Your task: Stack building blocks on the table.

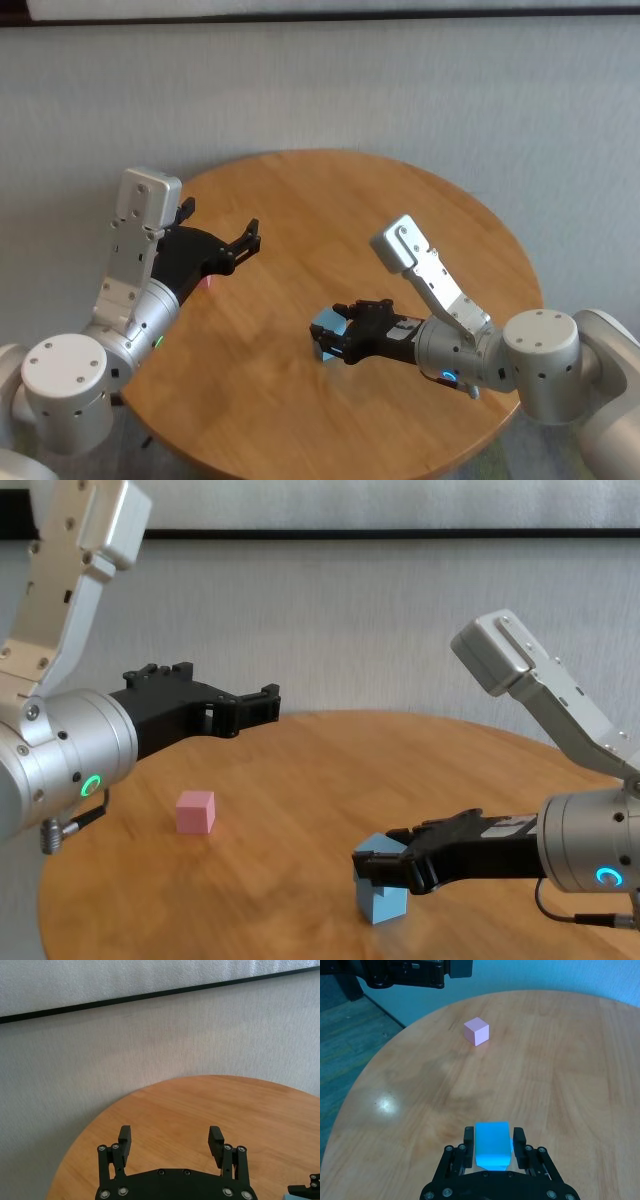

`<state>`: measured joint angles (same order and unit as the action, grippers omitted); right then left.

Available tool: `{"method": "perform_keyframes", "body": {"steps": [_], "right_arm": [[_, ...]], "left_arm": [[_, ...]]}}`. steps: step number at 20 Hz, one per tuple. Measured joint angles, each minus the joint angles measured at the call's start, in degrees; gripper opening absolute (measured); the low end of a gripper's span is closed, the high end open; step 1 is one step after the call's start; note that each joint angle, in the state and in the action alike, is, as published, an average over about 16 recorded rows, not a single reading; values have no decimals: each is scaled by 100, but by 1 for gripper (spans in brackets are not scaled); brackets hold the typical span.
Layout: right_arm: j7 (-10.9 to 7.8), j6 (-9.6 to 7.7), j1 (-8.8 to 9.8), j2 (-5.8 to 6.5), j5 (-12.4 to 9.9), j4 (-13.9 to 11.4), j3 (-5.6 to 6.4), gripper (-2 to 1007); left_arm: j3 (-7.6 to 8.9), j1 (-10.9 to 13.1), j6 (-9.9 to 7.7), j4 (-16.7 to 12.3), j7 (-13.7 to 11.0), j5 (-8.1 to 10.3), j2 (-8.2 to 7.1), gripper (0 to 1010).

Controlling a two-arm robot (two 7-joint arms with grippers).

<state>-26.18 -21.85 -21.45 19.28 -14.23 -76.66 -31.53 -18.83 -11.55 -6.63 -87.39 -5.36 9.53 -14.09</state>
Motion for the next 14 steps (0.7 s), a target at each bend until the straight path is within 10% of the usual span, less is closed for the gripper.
{"method": "perform_keyframes", "body": {"steps": [14], "right_arm": [[32,260,80,34,-20,-101,72,910]], "left_arm": [[0,0,0,0,0,0,0,1001]]}}
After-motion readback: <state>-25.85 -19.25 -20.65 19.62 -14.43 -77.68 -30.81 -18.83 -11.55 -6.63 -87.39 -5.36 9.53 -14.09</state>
